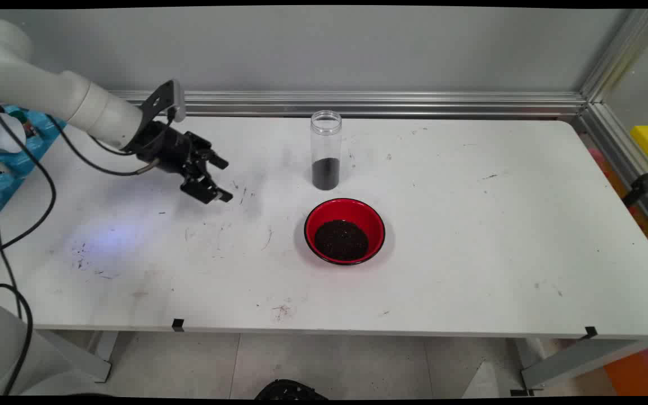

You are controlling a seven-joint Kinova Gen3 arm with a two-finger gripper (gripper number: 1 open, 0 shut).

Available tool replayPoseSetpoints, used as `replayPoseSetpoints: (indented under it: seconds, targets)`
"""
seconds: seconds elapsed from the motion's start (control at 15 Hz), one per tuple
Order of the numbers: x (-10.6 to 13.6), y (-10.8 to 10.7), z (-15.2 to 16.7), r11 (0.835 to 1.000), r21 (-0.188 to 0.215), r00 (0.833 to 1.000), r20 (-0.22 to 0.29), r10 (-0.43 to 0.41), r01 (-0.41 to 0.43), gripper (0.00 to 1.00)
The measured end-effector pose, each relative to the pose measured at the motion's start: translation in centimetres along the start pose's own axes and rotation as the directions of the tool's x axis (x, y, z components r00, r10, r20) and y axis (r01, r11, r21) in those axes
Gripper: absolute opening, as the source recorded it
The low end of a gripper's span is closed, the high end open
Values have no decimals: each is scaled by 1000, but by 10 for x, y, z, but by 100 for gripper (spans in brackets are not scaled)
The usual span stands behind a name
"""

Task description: Pick up the black seasoning powder from the table

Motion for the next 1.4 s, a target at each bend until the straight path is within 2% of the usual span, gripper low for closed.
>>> replayPoseSetpoints:
  seconds: [0.73, 1.4]
  targets:
    - [43, -29, 44, 999, 38, 989, -142, 37, -32, 100]
    - [44, -31, 92, 999, 3, 975, -220, 39, -39, 100]
